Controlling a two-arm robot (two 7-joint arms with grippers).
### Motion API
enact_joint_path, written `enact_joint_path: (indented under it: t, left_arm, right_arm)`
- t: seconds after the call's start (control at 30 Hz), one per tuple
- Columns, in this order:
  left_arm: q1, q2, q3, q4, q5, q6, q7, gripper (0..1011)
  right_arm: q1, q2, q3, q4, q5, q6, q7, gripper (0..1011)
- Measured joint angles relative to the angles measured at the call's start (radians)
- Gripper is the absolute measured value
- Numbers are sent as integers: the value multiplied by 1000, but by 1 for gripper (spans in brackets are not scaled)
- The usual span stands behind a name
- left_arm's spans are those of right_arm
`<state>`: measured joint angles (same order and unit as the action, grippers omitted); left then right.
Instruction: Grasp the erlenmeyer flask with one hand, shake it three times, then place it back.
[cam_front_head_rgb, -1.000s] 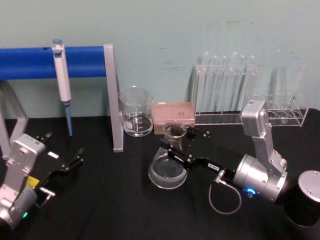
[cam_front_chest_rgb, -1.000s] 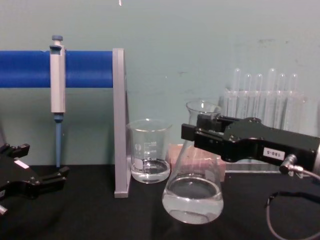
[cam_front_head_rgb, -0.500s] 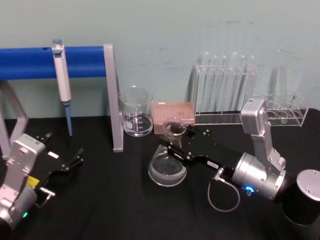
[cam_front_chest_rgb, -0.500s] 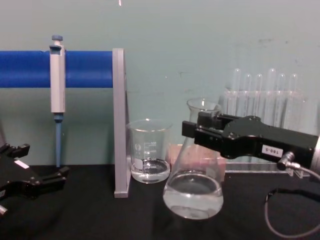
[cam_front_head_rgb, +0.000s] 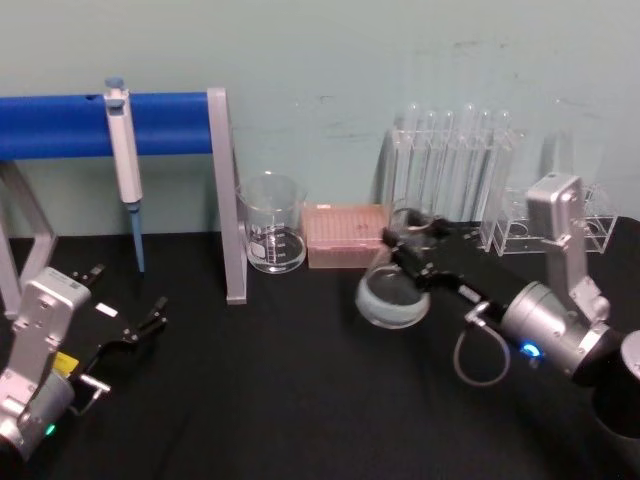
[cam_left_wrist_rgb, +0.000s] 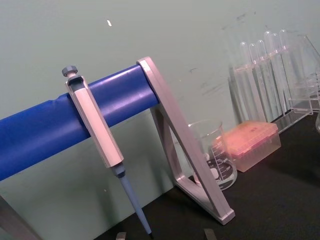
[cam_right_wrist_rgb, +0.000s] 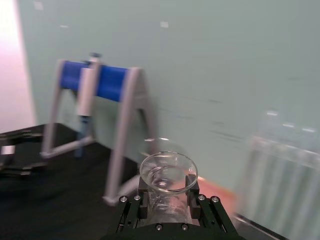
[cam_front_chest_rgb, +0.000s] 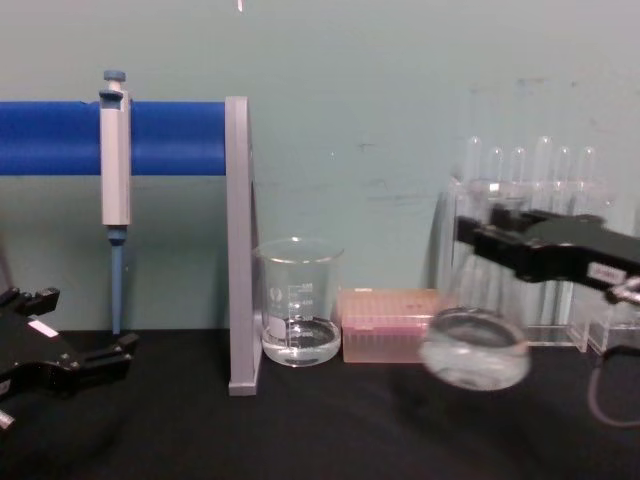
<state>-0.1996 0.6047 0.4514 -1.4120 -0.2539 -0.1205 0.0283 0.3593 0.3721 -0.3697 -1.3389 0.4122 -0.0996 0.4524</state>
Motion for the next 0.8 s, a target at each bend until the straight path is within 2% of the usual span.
enact_joint_path:
  t: [0.13, 0.4, 0.57, 0.8]
  left_arm:
    - [0, 0, 0, 0, 0, 0, 0, 1001]
    - [0, 0, 0, 0, 0, 0, 0, 1001]
    - [0, 0, 0, 0, 0, 0, 0, 1001]
    - [0, 0, 0, 0, 0, 0, 0, 1001]
  right_arm:
    - [-9, 3, 45, 9, -17, 8, -60, 450]
    - [-32, 4, 102, 8, -38, 26, -127, 450]
    - [-39, -1, 121, 3, -47, 31, -135, 450]
    - [-42, -10, 126, -2, -56, 33, -112, 450]
